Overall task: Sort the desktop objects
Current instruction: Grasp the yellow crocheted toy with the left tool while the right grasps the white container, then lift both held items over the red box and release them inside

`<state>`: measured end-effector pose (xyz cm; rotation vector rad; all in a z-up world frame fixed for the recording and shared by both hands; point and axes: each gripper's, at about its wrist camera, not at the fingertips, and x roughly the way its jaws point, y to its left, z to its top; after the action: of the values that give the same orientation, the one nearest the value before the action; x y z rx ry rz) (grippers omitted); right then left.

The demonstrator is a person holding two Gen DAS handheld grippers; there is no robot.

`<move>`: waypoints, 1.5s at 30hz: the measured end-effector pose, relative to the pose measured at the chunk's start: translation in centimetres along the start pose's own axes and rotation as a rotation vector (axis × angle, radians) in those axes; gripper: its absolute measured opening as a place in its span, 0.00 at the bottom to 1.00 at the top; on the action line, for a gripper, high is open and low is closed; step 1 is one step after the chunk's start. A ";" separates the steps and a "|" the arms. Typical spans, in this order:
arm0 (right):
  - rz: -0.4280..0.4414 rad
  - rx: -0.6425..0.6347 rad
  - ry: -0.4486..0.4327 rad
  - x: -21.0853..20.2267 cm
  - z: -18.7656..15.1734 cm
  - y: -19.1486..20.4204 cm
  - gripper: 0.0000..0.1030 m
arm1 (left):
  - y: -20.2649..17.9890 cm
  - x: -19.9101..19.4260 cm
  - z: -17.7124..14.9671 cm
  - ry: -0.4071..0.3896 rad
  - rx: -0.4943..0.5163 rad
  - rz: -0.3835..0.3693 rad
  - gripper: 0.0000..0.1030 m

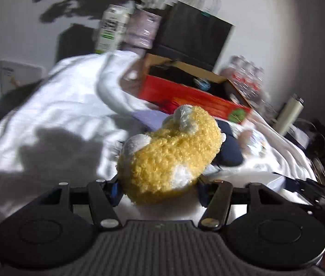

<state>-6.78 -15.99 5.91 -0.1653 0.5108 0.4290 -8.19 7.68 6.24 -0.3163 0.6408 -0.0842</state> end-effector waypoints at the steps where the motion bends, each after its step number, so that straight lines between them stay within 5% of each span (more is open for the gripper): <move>1: -0.029 -0.004 0.003 -1.0 -0.7 -0.6 0.61 | -0.5 0.3 -0.2 0.009 0.009 -0.006 0.60; 8: -0.139 0.094 0.071 -3.5 -4.7 -5.6 0.62 | -3.5 2.0 -2.5 0.111 0.086 -0.067 0.60; 11: -0.132 0.122 0.059 -2.9 -5.1 -6.3 0.75 | -4.2 3.4 -3.7 0.180 0.120 -0.073 0.60; 14: -0.135 0.089 0.056 -1.4 -5.1 -6.2 0.74 | -4.9 4.1 -4.3 0.185 0.156 -0.052 0.62; 15: -0.123 0.084 0.071 -0.8 -5.1 -6.2 0.62 | -5.0 4.2 -4.2 0.188 0.159 -0.050 0.63; 18: -0.094 0.115 0.072 0.1 -5.3 -6.4 0.62 | -5.2 4.8 -4.3 0.200 0.164 -0.042 0.68; 23: -0.060 0.188 0.057 -0.6 -5.0 -7.3 0.62 | -6.4 4.5 -3.9 0.176 0.189 -0.017 0.57; 29: 0.036 0.197 -0.066 -3.7 0.4 -10.1 0.62 | -5.8 2.4 5.7 0.131 0.173 -0.173 0.57; 34: 0.024 0.085 -0.167 -1.2 9.2 -13.7 0.62 | -7.6 8.1 16.8 0.098 0.404 -0.115 0.58; 38: 0.008 0.097 -0.114 7.5 16.9 -17.0 0.62 | -8.3 18.7 23.9 0.207 0.434 -0.046 0.58; 45: -0.141 0.110 0.117 26.3 23.2 -18.8 0.62 | -7.4 33.8 28.5 0.337 0.424 -0.014 0.58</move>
<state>32.30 -17.56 13.51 -0.1198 0.6319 0.2537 36.14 2.25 10.71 0.1078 0.9337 -0.2869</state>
